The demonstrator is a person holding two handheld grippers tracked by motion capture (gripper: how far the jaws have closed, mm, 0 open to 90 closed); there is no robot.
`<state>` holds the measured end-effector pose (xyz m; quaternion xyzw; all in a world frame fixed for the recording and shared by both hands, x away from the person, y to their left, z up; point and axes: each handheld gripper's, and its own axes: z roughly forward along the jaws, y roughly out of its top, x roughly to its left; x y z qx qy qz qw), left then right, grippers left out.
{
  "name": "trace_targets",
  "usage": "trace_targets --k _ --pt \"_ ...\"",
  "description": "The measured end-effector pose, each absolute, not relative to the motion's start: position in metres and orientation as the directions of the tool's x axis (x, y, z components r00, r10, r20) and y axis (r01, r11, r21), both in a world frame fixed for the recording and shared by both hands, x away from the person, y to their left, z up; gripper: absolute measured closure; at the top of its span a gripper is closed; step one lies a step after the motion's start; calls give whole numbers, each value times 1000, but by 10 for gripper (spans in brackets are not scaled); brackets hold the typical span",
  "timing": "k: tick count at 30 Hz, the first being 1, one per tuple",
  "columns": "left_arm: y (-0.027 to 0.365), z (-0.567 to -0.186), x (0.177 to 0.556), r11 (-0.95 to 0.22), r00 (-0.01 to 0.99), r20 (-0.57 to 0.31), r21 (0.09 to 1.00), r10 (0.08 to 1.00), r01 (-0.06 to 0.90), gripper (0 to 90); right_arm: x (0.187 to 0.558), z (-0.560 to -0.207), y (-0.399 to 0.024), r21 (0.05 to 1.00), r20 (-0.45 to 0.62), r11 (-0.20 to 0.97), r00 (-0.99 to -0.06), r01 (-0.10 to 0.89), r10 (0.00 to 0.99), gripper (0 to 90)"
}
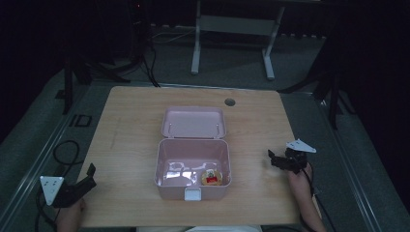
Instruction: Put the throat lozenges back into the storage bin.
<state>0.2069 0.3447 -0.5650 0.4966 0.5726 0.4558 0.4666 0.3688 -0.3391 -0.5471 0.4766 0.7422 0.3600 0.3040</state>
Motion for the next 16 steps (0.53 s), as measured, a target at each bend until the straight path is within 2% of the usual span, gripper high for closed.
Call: trace_targets --k 6,16 --pt "345 -565 207 91 -72 -82 985 994 144 25 369 -549 -352 829 -119 260 -299 495 947 116" --pt "345 -565 207 92 -71 -82 985 994 143 25 371 -550 -357 825 -91 220 -262 520 961 116"
